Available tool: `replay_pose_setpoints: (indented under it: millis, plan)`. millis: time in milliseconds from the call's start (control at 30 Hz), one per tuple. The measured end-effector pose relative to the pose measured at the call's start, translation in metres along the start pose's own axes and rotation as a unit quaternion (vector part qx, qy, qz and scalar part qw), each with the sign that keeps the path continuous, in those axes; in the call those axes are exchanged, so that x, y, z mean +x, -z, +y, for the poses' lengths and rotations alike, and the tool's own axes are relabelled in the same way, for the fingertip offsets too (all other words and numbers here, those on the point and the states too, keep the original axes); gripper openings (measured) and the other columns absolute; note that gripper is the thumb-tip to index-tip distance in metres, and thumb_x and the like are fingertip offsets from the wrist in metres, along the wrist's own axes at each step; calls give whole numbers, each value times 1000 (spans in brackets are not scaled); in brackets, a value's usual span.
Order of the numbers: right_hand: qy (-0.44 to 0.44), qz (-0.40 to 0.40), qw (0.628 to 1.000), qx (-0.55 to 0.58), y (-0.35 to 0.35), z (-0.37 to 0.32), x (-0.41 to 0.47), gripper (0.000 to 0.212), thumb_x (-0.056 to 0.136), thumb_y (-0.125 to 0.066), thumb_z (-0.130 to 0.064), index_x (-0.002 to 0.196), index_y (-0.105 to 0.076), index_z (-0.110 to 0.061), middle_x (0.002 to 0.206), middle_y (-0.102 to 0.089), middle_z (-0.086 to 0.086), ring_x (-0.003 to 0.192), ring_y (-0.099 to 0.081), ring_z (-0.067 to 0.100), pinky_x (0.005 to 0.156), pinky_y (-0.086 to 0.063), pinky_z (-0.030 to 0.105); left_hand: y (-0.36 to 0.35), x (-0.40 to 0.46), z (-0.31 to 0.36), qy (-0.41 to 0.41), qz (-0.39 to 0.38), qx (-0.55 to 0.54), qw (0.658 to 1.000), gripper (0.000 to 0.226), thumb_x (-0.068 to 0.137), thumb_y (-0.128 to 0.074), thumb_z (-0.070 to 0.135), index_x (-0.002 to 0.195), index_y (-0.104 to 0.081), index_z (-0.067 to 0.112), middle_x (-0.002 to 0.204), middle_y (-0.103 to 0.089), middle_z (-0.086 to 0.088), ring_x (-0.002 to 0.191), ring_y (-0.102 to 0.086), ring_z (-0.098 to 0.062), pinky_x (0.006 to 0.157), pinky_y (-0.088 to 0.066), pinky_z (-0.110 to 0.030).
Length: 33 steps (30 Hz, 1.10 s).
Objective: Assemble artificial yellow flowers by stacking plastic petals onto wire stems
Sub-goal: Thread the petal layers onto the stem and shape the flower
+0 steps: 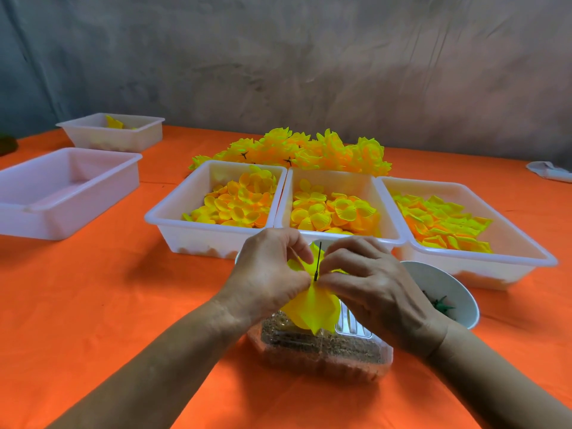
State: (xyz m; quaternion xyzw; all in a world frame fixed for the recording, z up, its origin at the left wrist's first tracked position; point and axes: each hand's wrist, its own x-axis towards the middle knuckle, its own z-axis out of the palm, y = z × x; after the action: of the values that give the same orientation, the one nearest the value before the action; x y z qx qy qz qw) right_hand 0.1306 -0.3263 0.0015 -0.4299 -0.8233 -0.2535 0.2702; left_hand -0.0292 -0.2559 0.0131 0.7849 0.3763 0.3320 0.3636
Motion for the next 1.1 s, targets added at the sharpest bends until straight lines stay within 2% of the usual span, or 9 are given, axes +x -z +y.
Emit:
replay_pose_setpoints:
  millis: [133, 300, 467, 667, 733, 833, 900, 1000, 1100]
  plan:
    - [-63, 8, 994, 88, -4, 5, -5, 28, 93, -51, -23, 81, -72, -9, 86, -68, 1, 88, -60, 26, 72, -47, 39, 3, 1, -6, 42, -7, -62, 997, 26, 67, -77, -1, 67, -63, 21, 82, -69, -12, 86, -64, -32, 80, -53, -41]
    - [-97, -4, 989, 110, -7, 6, -8, 12, 86, -64, -15, 83, -72, -8, 85, -70, 1, 87, -62, 26, 70, -50, 43, 6, 3, -10, 76, -42, -127, 988, 19, 74, -76, 5, 68, -63, 17, 66, -61, 0, 63, -55, -9, 57, -43, -17]
    - [-80, -1, 991, 103, -5, 5, -12, 19, 88, -58, -14, 80, -74, -8, 87, -70, 2, 87, -62, 29, 73, -49, 41, 5, 3, -17, 82, -50, -138, 986, 22, 70, -77, -2, 68, -62, 14, 50, -49, 12, 45, -47, 6, 46, -36, -8]
    - [-81, 16, 995, 56, -5, 0, -16, 22, 89, -56, -15, 78, -75, -11, 88, -63, 12, 85, -60, 33, 68, -48, 42, 9, 6, -17, 78, -60, -112, 989, 23, 68, -79, -2, 70, -62, 12, 48, -50, 13, 50, -44, -3, 46, -38, -12]
    - [-88, 19, 994, 54, -3, 0, -18, 21, 90, -57, -15, 83, -76, -12, 85, -62, 11, 83, -60, 32, 68, -48, 41, 11, 3, -14, 26, -35, -48, 998, 27, 66, -81, 2, 73, -64, 22, 62, -59, 11, 57, -48, -4, 56, -42, -16]
    - [-92, 12, 994, 51, -2, -1, -21, 11, 87, -65, -15, 87, -76, -12, 82, -65, 4, 88, -61, 28, 72, -48, 39, 12, -2, -8, -105, -9, 5, 994, 29, 68, -82, 11, 80, -68, 34, 86, -63, 13, 72, -54, 1, 69, -41, -8]
    - [-87, 1, 995, 50, 0, -2, -23, 12, 87, -64, -19, 90, -75, -14, 85, -67, 0, 92, -61, 25, 76, -46, 36, 9, -5, -6, -147, -26, 1, 989, 17, 69, -81, 22, 82, -72, 30, 87, -65, 13, 78, -58, -2, 75, -47, -16]
    - [-87, -5, 995, 44, 3, -3, -24, 13, 87, -65, -22, 92, -75, -15, 88, -69, -2, 94, -61, 23, 79, -45, 32, 0, -5, -9, -129, -24, -3, 991, 11, 69, -83, 24, 75, -74, 26, 79, -69, 9, 77, -61, -11, 76, -51, -35]
    - [-98, -11, 993, 68, 5, -2, -27, 14, 83, -70, -26, 88, -75, -14, 88, -69, -3, 96, -61, 22, 80, -47, 34, -5, -1, -15, -112, -13, -29, 993, 16, 68, -82, 17, 65, -71, 28, 72, -68, 7, 73, -62, -12, 73, -50, -37]
